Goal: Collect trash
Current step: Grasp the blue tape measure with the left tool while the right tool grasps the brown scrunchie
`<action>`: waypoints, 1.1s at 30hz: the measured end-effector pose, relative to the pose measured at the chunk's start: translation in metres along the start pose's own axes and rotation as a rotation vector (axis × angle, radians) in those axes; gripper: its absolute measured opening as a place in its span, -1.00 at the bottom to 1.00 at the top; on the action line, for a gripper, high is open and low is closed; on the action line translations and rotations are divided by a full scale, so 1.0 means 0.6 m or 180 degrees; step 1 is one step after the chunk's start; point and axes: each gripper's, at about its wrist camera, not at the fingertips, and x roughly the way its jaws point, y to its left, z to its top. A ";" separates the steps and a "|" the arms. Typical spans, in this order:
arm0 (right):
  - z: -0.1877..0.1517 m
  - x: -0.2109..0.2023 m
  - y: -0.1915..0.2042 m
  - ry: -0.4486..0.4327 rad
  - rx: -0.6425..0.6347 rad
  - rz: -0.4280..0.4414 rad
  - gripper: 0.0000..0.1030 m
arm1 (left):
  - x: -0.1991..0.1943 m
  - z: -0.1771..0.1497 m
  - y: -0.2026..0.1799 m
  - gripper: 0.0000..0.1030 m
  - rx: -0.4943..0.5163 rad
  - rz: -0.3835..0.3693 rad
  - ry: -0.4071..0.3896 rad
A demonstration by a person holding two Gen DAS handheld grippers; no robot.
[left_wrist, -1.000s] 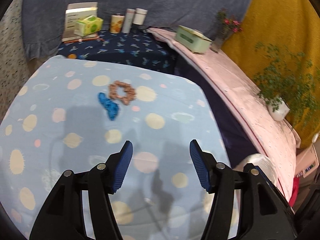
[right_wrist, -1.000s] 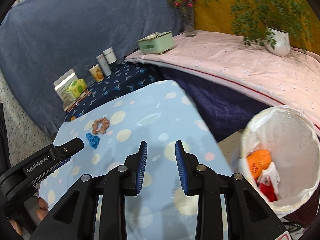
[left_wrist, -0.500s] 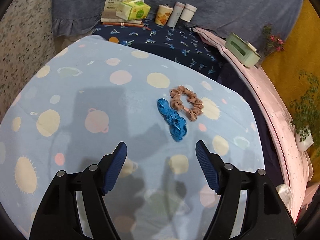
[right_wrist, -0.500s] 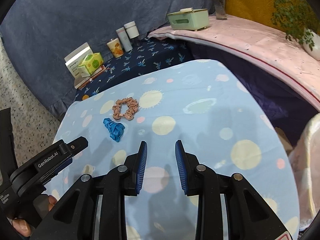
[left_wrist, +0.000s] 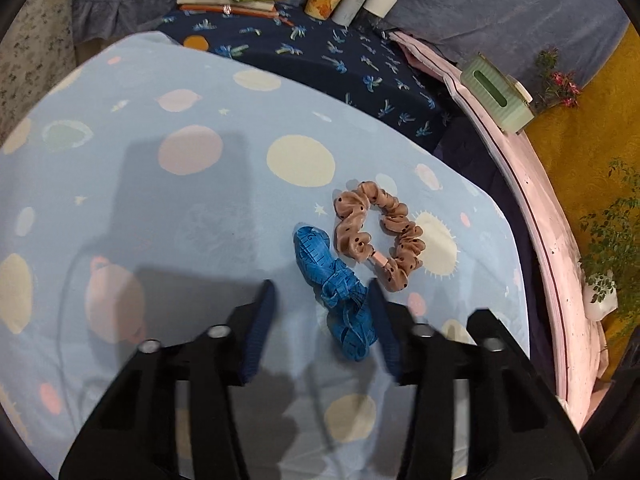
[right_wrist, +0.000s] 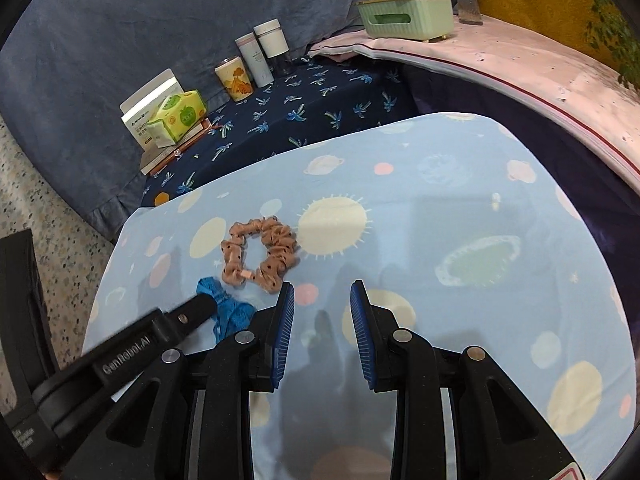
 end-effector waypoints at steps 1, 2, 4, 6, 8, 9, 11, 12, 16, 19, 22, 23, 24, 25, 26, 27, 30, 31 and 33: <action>0.004 0.007 0.003 0.0007 -0.0012 0.0004 -0.43 | 0.006 0.002 0.006 -0.44 -0.0027 -0.0052 0.0033; 0.008 0.015 0.008 0.0017 -0.0033 0.0011 -0.43 | 0.008 0.003 0.012 -0.48 -0.0058 -0.0118 0.0044; 0.016 0.029 0.017 0.0031 -0.0070 0.0018 -0.43 | 0.006 0.006 0.016 -0.67 -0.0062 -0.0174 0.0017; 0.022 0.042 0.029 0.0043 -0.0105 0.0033 -0.43 | 0.002 0.009 0.020 -0.79 -0.0048 -0.0206 -0.0006; 0.026 0.052 0.037 0.0048 -0.0119 0.0055 -0.43 | -0.001 0.012 0.024 -0.83 -0.0066 -0.0212 -0.0021; 0.028 0.058 0.041 0.0057 -0.0119 0.0070 -0.43 | -0.003 0.013 0.028 -0.84 -0.0077 -0.0217 -0.0032; 0.029 0.072 0.049 0.0085 -0.0121 0.0082 -0.43 | -0.005 0.016 0.032 -1.00 -0.0086 -0.0225 -0.0047; 0.029 0.078 0.052 0.0099 -0.0130 0.0083 -0.43 | -0.006 0.017 0.034 -1.00 -0.0088 -0.0208 -0.0059; 0.022 0.103 0.059 0.0203 -0.0156 0.0082 -0.43 | -0.005 0.018 0.046 -1.00 -0.0111 -0.0181 -0.0055; 0.013 0.108 0.058 0.0224 -0.0163 0.0084 -0.62 | -0.004 0.015 0.050 -1.00 -0.0101 -0.0173 -0.0043; 0.007 0.102 0.058 0.0252 -0.0175 0.0143 -0.79 | -0.008 0.010 0.047 -1.00 -0.0069 -0.0185 -0.0043; 0.004 0.097 0.058 0.0235 -0.0193 0.0144 -0.81 | -0.011 0.008 0.044 -1.00 -0.0045 -0.0193 -0.0053; 0.001 0.092 0.057 0.0219 -0.0198 0.0147 -0.82 | -0.014 0.006 0.042 -1.00 -0.0030 -0.0199 -0.0063; -0.002 0.083 0.054 0.0190 -0.0184 0.0149 -0.82 | -0.017 0.004 0.039 -1.00 -0.0015 -0.0205 -0.0074; -0.003 0.075 0.051 0.0162 -0.0161 0.0154 -0.82 | -0.021 0.002 0.035 -1.00 0.0000 -0.0226 -0.0093; -0.004 0.069 0.047 0.0141 -0.0138 0.0157 -0.82 | -0.025 0.001 0.032 -1.00 0.0010 -0.0225 -0.0124; -0.008 0.046 0.030 0.0077 -0.0047 0.0152 -0.82 | -0.029 0.001 0.022 -0.96 -0.0003 -0.0247 -0.0129; -0.007 0.040 0.026 0.0059 -0.0035 0.0144 -0.82 | -0.028 0.001 0.017 -0.79 0.0013 -0.0244 -0.0124; -0.007 0.030 0.019 0.0028 -0.0008 0.0144 -0.82 | -0.028 -0.001 0.007 -0.37 0.0073 -0.0181 -0.0172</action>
